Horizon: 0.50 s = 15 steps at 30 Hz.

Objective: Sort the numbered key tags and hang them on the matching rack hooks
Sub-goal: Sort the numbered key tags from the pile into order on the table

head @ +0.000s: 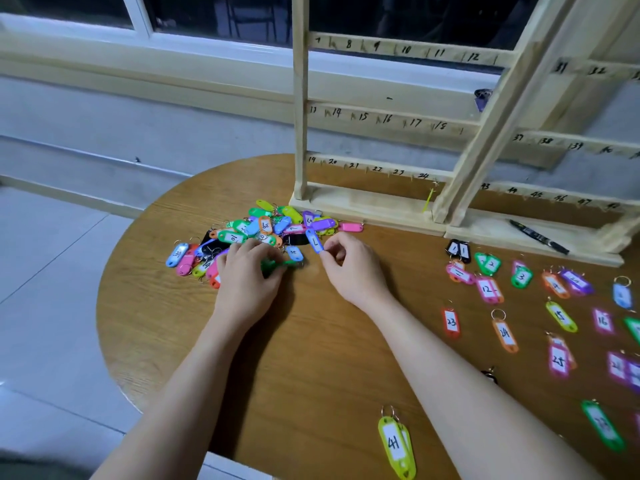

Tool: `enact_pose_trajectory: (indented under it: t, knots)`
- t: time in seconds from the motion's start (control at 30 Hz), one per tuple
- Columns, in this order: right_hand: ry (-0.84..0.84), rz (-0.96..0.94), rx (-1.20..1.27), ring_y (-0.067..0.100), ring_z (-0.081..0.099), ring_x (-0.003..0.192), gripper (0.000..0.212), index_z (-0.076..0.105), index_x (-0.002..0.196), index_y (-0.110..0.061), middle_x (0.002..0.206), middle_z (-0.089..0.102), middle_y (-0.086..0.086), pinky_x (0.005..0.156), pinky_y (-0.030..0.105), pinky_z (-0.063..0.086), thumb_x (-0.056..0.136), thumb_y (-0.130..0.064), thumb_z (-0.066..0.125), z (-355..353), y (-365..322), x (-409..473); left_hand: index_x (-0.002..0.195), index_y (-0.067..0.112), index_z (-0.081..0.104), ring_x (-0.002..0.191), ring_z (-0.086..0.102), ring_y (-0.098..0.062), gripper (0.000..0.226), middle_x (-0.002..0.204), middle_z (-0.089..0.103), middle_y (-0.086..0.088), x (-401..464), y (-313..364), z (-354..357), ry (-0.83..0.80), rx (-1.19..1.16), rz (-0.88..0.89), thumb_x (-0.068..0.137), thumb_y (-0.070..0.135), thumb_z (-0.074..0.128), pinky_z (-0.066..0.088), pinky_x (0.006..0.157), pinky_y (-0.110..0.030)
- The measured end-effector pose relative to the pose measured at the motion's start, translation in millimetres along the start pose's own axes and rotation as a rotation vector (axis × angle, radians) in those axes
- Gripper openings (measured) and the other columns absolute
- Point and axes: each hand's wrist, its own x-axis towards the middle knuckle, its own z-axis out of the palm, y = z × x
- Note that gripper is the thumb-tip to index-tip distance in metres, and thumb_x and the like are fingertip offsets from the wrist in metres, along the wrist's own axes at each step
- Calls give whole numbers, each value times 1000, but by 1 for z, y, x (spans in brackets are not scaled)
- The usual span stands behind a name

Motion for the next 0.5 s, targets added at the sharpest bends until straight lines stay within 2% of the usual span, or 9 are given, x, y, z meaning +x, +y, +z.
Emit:
enact_pose_trajectory:
  t: [0.13, 0.2, 0.33, 0.43, 0.5]
  knots:
    - [27, 56, 110, 10, 59, 71, 15, 55, 77, -28, 71, 62, -14, 69, 31, 50, 82, -19, 66, -2, 1, -2, 85, 30, 61, 96, 51, -17, 13, 88, 61, 17, -1, 3, -4, 21, -65, -28, 88, 26, 73, 25, 85, -34]
    - [45, 76, 191, 9, 57, 67, 15, 55, 77, -25, 70, 61, -12, 67, 32, 49, 81, -14, 65, -3, 1, -1, 88, 29, 62, 97, 52, -18, 12, 87, 59, 19, -1, 3, -5, 29, -82, -27, 89, 22, 71, 27, 87, -36]
    - [68, 91, 271, 4, 51, 58, 11, 58, 80, -17, 66, 58, -10, 60, 24, 42, 81, -9, 66, -5, -3, -3, 92, 26, 66, 95, 54, -18, 9, 86, 59, 19, -2, 3, -7, 51, -139, -21, 89, 21, 72, 35, 91, -42]
    - [60, 94, 247, 4, 49, 57, 9, 62, 77, -20, 64, 56, -11, 59, 23, 42, 80, -12, 66, -6, -3, -3, 112, 17, 70, 88, 60, -17, 22, 89, 64, 9, -3, 3, -8, 61, -229, -36, 90, 15, 71, 46, 87, -40]
    - [67, 106, 250, 2, 50, 57, 7, 66, 78, -19, 64, 57, -11, 58, 20, 42, 80, -12, 66, -7, -2, -3, 122, 13, 68, 87, 61, -16, 30, 96, 69, 1, -4, 3, -9, 51, -238, -38, 92, 12, 68, 48, 85, -36]
